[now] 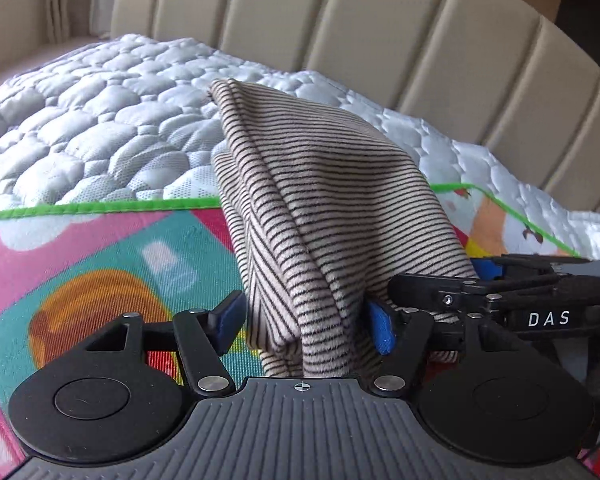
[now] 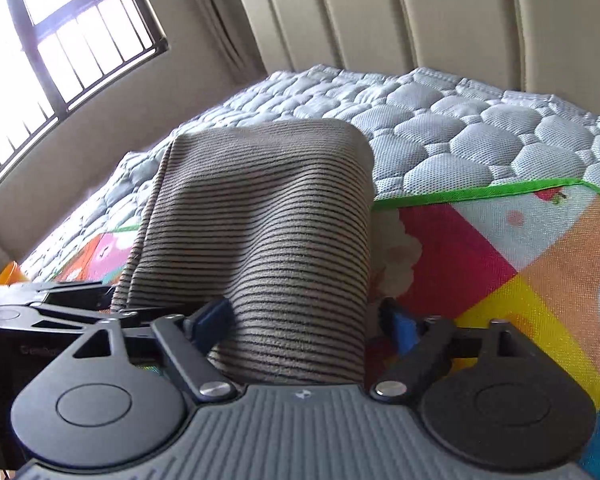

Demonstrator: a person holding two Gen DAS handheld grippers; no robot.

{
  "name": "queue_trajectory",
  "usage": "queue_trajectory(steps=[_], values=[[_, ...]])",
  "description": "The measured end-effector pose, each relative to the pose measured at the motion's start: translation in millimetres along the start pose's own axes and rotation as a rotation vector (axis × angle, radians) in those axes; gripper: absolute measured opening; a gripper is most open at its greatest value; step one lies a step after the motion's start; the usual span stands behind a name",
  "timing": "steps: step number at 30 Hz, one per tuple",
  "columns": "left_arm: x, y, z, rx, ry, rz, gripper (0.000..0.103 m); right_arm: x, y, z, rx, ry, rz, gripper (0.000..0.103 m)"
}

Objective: Fold clothes

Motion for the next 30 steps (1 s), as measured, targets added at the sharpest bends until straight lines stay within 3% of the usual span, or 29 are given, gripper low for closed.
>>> queue_trajectory(steps=[4, 5, 7, 8, 11, 16, 20, 22, 24, 30], values=[[-18, -7, 45, 0.041, -0.042, 0.023, 0.071, -18, 11, 53, -0.029, -0.057, 0.066, 0.093], [-22, -11, 61, 0.045, -0.054, 0.026, 0.073, -24, 17, 73, -0.044, -0.081, 0.098, 0.101], [-36, -22, 100, 0.060, -0.098, 0.042, 0.092, -37, 34, 115, -0.074, -0.131, 0.159, 0.103], [-44, -28, 121, 0.068, -0.122, 0.051, 0.096, -45, 44, 137, -0.093, -0.154, 0.175, 0.103], [-71, -48, 178, 0.072, -0.186, 0.077, 0.103, -67, 66, 198, -0.144, -0.215, 0.184, 0.103], [-127, -84, 248, 0.093, -0.299, 0.116, 0.103, -115, 90, 272, -0.181, -0.254, 0.147, 0.103], [-172, -107, 271, 0.114, -0.399, 0.116, 0.103, -165, 87, 294, -0.170, -0.261, 0.101, 0.103], [-187, -112, 267, 0.123, -0.396, 0.118, 0.103, -186, 81, 290, -0.182, -0.242, 0.073, 0.103], [-195, -117, 261, 0.164, -0.381, 0.097, 0.103, -193, 81, 284, -0.208, -0.213, 0.073, 0.103], [-202, -142, 259, 0.289, -0.401, -0.047, 0.103, -195, 96, 287, -0.225, -0.257, 0.154, 0.103]])
Point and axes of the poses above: each gripper's, at about its wrist camera, not at the fingertips, and z roughly against the way its jaws point, y to its left, x to its top, the point moved 6 cm from there along -z, roughly the way its jaws point, and after that the axes turned 13 degrees about y, right-handed, at the moved point
